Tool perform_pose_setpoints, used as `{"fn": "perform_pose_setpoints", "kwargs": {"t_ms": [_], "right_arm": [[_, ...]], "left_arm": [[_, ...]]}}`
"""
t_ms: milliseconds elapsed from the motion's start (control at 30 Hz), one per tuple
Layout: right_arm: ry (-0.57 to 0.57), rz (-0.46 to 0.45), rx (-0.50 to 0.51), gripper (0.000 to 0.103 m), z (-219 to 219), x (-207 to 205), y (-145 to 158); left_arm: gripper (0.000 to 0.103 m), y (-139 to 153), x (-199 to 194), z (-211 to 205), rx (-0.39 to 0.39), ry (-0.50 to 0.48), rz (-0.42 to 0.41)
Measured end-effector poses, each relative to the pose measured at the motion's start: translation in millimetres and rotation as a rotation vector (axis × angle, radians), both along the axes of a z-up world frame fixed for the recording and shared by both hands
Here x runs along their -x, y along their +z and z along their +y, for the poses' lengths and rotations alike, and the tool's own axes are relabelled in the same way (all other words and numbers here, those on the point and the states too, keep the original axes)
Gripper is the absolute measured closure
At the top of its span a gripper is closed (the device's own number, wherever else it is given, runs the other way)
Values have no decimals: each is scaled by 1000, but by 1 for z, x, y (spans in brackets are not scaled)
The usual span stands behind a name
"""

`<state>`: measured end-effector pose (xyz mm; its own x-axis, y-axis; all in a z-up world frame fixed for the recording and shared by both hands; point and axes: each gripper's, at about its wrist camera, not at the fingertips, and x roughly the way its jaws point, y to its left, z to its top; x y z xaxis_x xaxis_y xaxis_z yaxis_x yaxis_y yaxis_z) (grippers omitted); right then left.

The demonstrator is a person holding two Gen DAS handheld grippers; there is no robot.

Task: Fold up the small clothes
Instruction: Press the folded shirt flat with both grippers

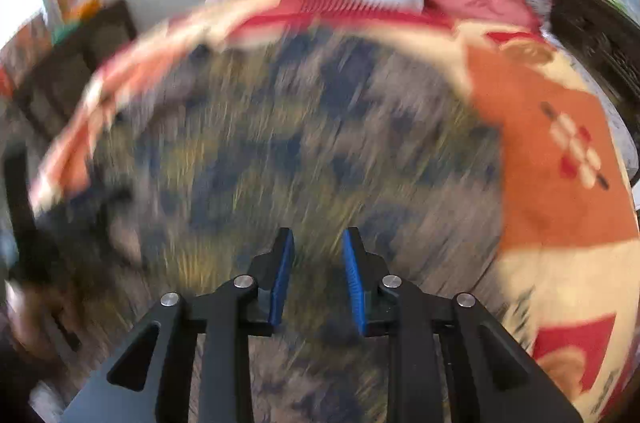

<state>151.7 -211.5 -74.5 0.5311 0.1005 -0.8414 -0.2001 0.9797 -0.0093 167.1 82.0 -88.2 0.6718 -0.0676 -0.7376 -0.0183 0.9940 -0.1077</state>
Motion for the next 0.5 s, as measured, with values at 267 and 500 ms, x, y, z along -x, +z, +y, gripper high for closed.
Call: {"fn": "perform_pose_setpoints", "kwargs": {"t_ms": [267, 500], "right_arm": [[-14, -80, -74, 65, 35, 0, 47], [148, -73, 16, 63, 87, 9, -7]], "left_arm": [[18, -1, -1, -1, -8, -1, 2], [18, -1, -1, -2, -13, -2, 4]]}}
